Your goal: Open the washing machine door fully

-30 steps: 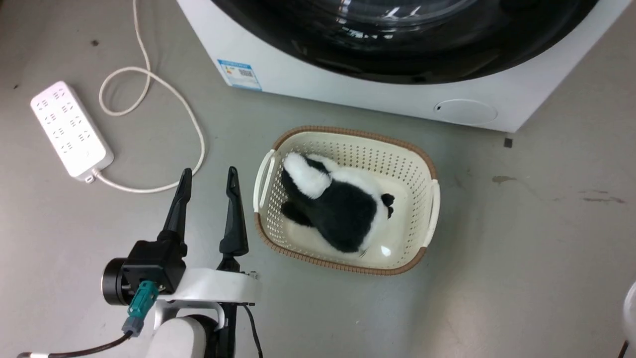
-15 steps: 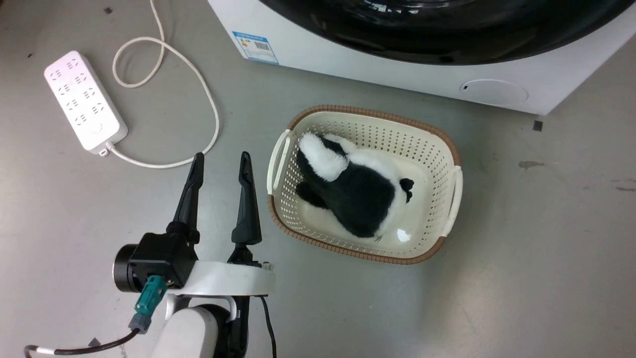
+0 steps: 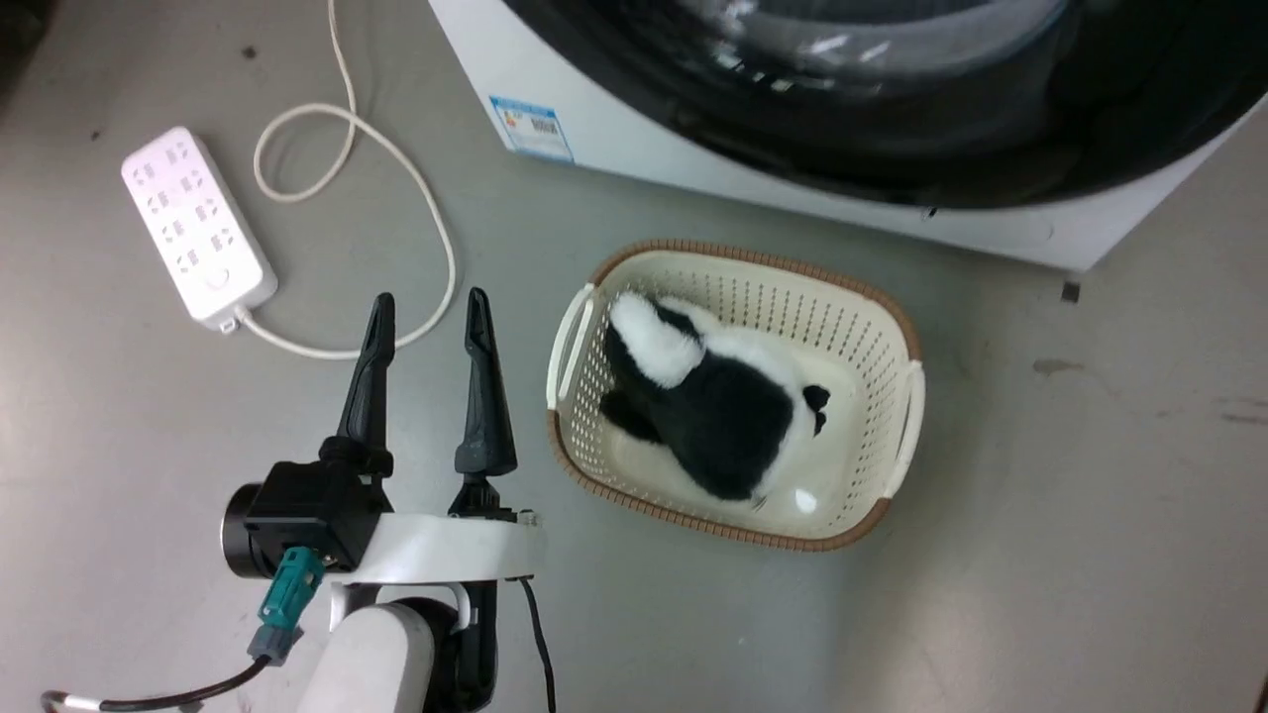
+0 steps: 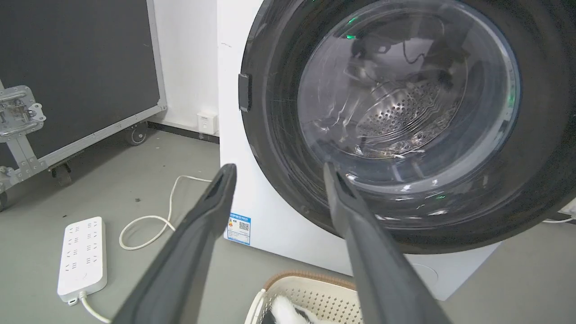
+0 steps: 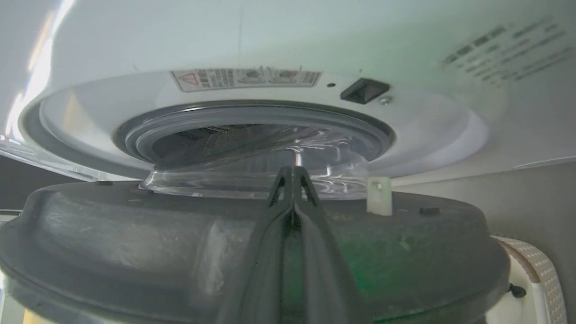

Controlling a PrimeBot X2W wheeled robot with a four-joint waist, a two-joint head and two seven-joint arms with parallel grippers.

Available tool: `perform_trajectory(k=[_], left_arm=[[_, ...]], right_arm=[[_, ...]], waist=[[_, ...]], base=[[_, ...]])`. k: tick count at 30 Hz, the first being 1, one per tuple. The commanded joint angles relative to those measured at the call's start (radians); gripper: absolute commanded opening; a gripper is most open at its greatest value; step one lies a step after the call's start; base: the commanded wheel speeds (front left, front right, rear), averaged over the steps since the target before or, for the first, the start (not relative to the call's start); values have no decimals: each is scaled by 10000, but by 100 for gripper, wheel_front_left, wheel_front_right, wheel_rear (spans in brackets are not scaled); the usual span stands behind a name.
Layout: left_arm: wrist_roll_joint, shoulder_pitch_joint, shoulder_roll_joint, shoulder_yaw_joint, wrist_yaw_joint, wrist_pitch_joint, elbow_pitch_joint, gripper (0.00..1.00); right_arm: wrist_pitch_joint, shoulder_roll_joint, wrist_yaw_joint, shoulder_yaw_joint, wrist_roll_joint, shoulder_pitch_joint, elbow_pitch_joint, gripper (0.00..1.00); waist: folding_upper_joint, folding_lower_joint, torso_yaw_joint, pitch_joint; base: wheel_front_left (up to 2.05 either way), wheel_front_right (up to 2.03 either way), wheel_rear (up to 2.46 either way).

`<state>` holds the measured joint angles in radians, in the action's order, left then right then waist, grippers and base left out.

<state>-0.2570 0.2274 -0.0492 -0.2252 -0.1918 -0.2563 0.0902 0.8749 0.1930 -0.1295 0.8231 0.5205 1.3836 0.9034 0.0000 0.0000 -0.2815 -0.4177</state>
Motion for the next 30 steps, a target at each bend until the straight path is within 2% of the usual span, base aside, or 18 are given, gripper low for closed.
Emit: perform_trajectory(k=[1, 8, 13, 22, 30], left_arm=[[34, -61, -10, -4, 3, -55, -43, 100], [98, -575, -10, 107, 98, -55, -271, 100], [156, -939, -10, 162, 293, -55, -421, 100], [227, -1466, -10, 12, 548, -55, -726, 100], [242, -1837, -10, -67, 630, -55, -873, 100]], right_arm=[[221, -394, -12, -11, 110, -539, -43, 0], [987, -1228, -12, -131, 675, -2539, -1164, 0], [1643, -1416, -12, -715, 1405, -3703, -1544, 0], [1391, -1425, -12, -3275, 4428, -5242, -699, 0], [733, -1426, -12, -6375, 7193, -6725, -775, 0]], waist=[[0, 0, 90, 372], [0, 0, 355, 1468], [0, 0, 452, 2067], [0, 0, 461, 2867], [0, 0, 395, 3275]], base=[[0, 0, 0], [0, 0, 0], [0, 0, 0], [0, 0, 0], [0, 0, 0]])
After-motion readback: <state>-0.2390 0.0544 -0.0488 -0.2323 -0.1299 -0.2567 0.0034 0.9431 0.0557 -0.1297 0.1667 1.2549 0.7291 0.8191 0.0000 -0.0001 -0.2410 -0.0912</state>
